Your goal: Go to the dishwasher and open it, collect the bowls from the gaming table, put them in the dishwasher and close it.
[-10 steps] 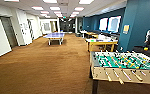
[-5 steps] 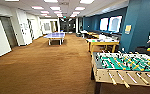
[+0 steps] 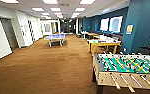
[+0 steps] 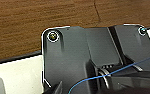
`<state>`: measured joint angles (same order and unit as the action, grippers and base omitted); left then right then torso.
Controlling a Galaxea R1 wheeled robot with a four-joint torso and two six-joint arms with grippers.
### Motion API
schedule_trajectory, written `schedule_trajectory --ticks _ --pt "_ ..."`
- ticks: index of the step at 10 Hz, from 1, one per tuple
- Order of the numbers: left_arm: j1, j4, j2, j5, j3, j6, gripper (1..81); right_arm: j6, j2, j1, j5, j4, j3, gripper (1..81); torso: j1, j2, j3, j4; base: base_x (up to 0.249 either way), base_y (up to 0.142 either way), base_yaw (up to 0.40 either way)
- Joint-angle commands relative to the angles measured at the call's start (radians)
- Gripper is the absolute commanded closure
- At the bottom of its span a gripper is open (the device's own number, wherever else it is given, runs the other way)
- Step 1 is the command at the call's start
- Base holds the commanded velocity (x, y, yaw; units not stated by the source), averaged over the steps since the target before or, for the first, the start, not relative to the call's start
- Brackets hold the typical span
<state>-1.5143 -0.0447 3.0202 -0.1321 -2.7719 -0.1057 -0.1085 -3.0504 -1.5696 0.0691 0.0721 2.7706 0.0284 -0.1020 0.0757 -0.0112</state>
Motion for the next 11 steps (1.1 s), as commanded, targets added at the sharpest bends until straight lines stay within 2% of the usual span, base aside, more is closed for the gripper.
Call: schedule_trajectory --ticks 1,11 --pt "0.058 -0.006 -0.009 0.043 -0.006 -0.003 1.0 -0.003 -0.004 0.055 -0.046 0.002 -0.002 1.0 0.000 0.000 0.000 0.000 0.136 0.000 0.000" --pt "0.058 -0.006 -0.006 0.043 -0.005 -0.003 1.0 -0.005 -0.006 0.056 -0.046 0.002 -0.002 1.0 0.000 0.000 0.000 0.000 0.140 0.000 0.000"
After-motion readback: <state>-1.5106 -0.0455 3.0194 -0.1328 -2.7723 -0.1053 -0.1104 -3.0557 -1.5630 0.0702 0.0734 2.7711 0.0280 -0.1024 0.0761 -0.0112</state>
